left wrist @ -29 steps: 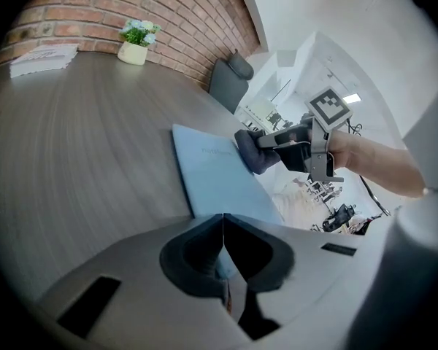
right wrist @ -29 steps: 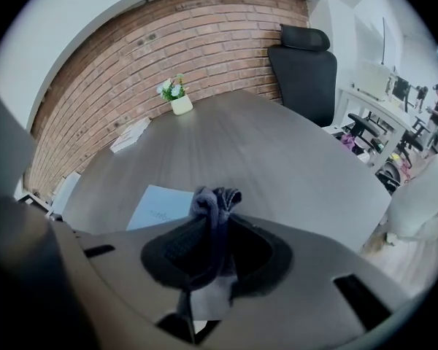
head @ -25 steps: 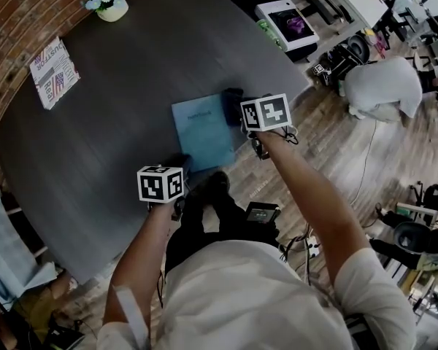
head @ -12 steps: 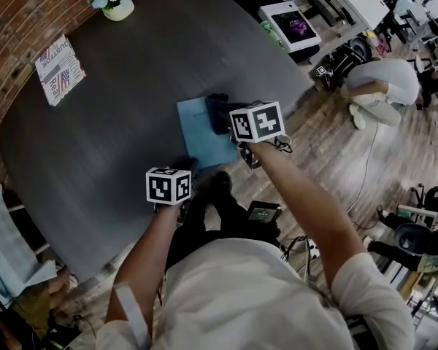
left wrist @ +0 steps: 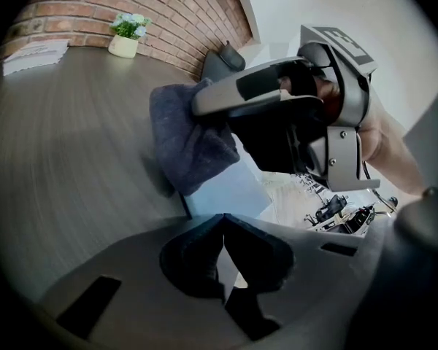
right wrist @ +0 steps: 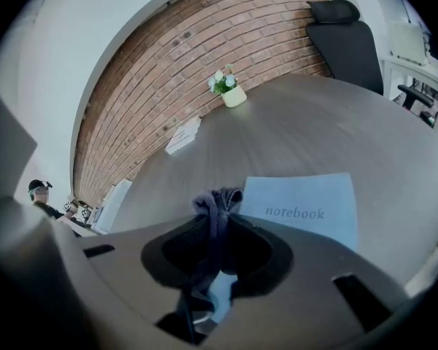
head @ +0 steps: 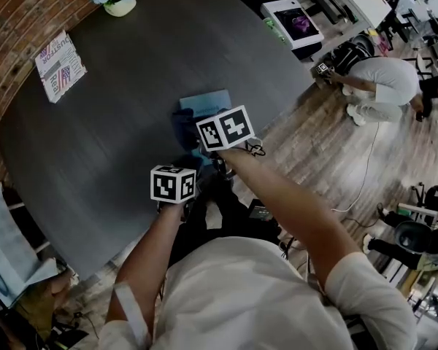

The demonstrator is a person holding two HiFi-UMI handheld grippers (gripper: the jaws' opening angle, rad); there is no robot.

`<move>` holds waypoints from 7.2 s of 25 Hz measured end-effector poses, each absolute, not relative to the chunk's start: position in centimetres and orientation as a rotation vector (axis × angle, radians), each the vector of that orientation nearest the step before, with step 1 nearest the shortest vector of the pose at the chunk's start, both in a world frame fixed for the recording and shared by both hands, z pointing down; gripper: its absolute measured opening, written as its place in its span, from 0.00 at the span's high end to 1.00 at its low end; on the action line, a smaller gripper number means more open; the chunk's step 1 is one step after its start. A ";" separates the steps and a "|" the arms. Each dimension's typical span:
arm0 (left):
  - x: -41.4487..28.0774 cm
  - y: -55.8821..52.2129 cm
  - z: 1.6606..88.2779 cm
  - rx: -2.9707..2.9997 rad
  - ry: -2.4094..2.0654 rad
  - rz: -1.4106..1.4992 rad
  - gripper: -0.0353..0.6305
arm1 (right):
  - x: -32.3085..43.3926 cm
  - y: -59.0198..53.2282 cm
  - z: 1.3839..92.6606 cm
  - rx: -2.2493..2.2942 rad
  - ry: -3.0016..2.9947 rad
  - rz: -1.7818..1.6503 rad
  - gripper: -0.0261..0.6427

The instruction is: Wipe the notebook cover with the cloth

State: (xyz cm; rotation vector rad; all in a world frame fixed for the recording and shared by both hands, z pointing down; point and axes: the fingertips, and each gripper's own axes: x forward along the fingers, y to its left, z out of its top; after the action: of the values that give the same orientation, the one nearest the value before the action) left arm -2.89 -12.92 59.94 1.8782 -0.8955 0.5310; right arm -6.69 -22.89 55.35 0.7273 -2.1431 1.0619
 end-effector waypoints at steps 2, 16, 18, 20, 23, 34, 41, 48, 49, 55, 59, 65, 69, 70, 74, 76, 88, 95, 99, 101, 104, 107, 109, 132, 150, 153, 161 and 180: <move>-2.9 -12.9 60.0 1.877 -0.893 0.535 0.93 | -6.8 -22.5 56.6 0.718 -2.105 1.037 0.82; -3.1 -13.1 60.2 1.834 -0.884 0.519 0.94 | -3.5 -23.7 58.6 0.753 -2.034 0.930 0.82; -3.0 -13.1 60.2 1.833 -0.883 0.521 0.94 | -2.7 -23.8 58.6 0.766 -2.031 0.927 0.82; -3.0 -13.0 60.1 1.832 -0.885 0.523 0.94 | -1.9 -23.9 58.5 0.782 -2.026 0.921 0.82; -3.0 -13.0 60.1 1.832 -0.890 0.524 0.94 | -0.5 -24.0 58.5 0.808 -2.016 0.910 0.82; -3.3 -13.2 60.4 1.829 -0.897 0.529 0.94 | 4.5 -24.6 58.5 0.911 -1.970 0.866 0.82; -3.1 -13.2 60.2 1.833 -0.921 0.540 0.94 | 7.4 -24.7 58.0 0.958 -1.940 0.819 0.82; -3.4 -13.1 60.2 1.842 -0.943 0.547 0.93 | 9.4 -24.6 57.2 0.995 -1.920 0.741 0.82; -3.6 -13.1 60.0 1.844 -0.948 0.546 0.93 | 9.6 -24.6 56.9 1.001 -1.921 0.731 0.82; -4.9 -11.8 59.4 1.847 -0.949 0.522 0.93 | 10.4 -24.7 54.5 1.051 -1.953 0.733 0.82; -5.0 -10.5 59.7 1.833 -0.927 0.517 0.93 | 9.0 -23.5 53.9 1.023 -1.999 0.761 0.82; -5.1 -9.3 60.4 1.808 -0.904 0.540 0.93 | 4.0 -20.5 53.8 0.909 -2.076 0.880 0.82; -5.1 -8.6 60.9 1.790 -0.897 0.554 0.93 | 0.4 -17.8 54.3 0.820 -2.113 0.983 0.82; -5.2 -8.4 61.1 1.784 -0.899 0.562 0.93 | -0.4 -17.2 54.5 0.799 -2.117 1.004 0.82; -5.4 -8.0 61.3 1.777 -0.900 0.568 0.93 | -3.1 -15.4 55.7 0.735 -2.120 1.041 0.82; -5.5 -8.0 61.3 1.777 -0.899 0.568 0.93 | -3.6 -15.0 56.5 0.718 -2.102 1.029 0.82; -5.4 -8.1 61.3 1.772 -0.890 0.575 0.94 | 0.6 -15.2 58.1 0.759 -2.034 0.909 0.82; -5.3 -8.0 61.4 1.772 -0.892 0.571 0.94 | 3.4 -15.6 58.0 0.791 -2.013 0.855 0.82; -5.3 -8.0 61.5 1.771 -0.900 0.573 0.94 | 5.3 -15.9 58.1 0.828 -1.999 0.852 0.82; -5.3 -8.0 61.6 1.772 -0.899 0.574 0.94 | 6.1 -16.2 58.1 0.843 -1.990 0.851 0.82; -5.3 -8.1 61.6 1.774 -0.893 0.568 0.94 | 7.3 -16.4 58.0 0.858 -1.974 0.830 0.82; -5.4 -8.2 61.4 1.771 -0.895 0.569 0.94 | 8.9 -16.8 57.9 0.876 -1.955 0.806 0.82; -5.4 -8.2 61.3 1.771 -0.896 0.568 0.94 | 10.2 -17.0 57.8 0.894 -1.935 0.790 0.82; -5.0 -6.6 61.4 1.778 -0.881 0.527 0.94 | -2.5 -14.6 54.5 0.381 -2.070 0.679 0.82; -5.2 -6.0 61.2 1.765 -0.875 0.525 0.94 | -5.7 -17.5 58.5 0.238 -1.927 0.553 0.82; -5.2 -6.2 61.2 1.755 -0.868 0.513 0.94 | -5.9 -18.8 58.6 0.252 -1.931 0.557 0.82; -5.1 -6.5 61.2 1.734 -0.848 0.492 0.94 | -6.1 -22.6 58.6 0.296 -1.930 0.569 0.82; -5.2 -6.6 61.1 1.734 -0.845 0.491 0.94 | -7.4 -30.9 58.6 0.422 -1.917 0.530 0.82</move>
State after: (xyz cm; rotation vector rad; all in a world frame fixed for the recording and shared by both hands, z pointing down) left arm -5.22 -6.55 61.14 1.7339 -0.8445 0.4910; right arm -7.36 -30.89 58.58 0.4221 -1.9170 0.5298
